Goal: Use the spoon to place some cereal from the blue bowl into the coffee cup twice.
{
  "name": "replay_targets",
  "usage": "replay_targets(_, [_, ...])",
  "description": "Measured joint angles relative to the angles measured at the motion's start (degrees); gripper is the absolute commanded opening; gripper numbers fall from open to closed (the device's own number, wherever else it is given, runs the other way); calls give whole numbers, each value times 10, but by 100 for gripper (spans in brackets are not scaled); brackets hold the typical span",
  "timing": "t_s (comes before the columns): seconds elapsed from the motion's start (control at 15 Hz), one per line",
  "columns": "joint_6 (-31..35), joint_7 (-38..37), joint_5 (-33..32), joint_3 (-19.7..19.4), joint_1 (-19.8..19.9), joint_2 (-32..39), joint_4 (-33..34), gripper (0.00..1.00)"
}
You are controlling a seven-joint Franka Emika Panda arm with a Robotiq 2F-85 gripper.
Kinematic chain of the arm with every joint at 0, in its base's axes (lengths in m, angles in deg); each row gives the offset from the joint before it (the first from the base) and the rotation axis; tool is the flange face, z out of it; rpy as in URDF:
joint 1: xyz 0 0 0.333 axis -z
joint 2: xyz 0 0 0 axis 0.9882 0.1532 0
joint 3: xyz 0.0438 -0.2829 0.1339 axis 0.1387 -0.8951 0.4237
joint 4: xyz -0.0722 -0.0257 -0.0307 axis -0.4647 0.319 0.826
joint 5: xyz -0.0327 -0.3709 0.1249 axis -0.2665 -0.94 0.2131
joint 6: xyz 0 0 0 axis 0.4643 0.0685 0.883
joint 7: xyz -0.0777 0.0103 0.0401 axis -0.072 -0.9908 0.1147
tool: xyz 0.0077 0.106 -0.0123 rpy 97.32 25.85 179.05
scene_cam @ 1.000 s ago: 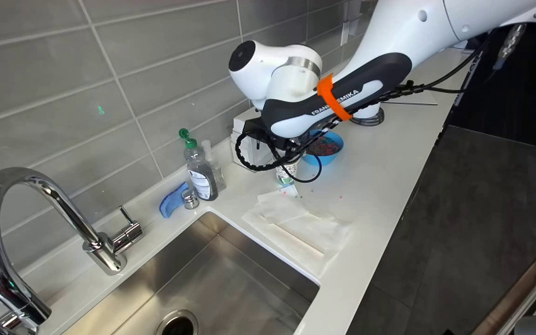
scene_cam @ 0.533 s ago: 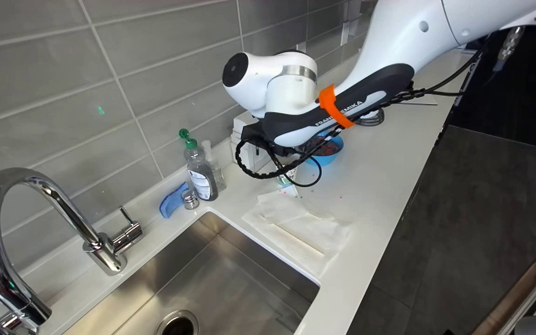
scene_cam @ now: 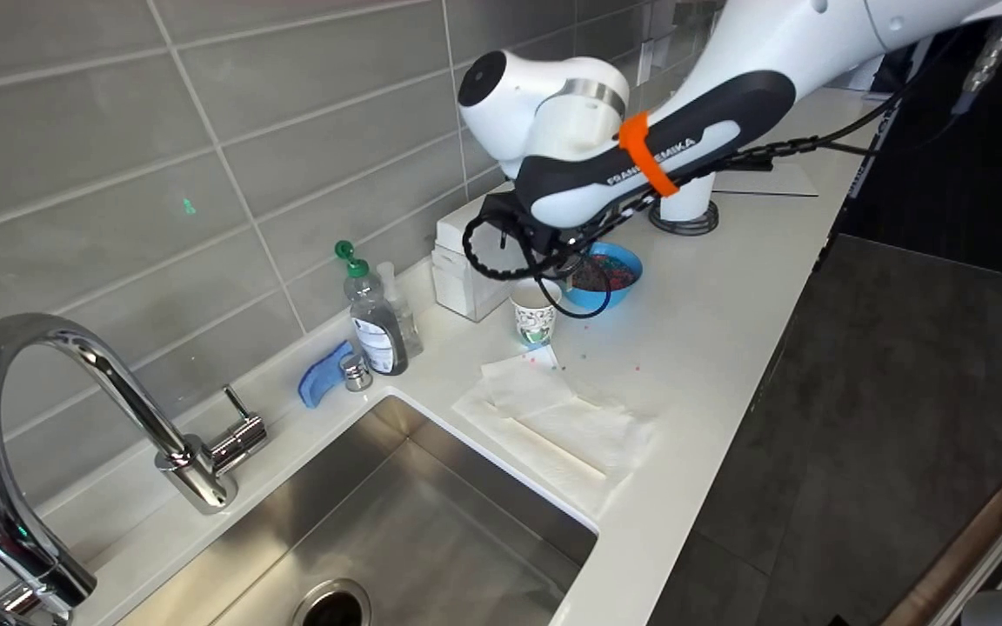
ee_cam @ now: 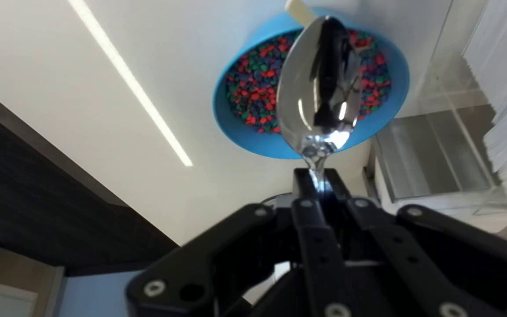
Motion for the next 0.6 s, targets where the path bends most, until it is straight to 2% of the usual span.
replay_targets(0.33, [20, 1, 93, -12, 83, -19, -1, 2])
replay_targets(0.6, [110, 7, 158, -21, 123, -12, -24, 2])
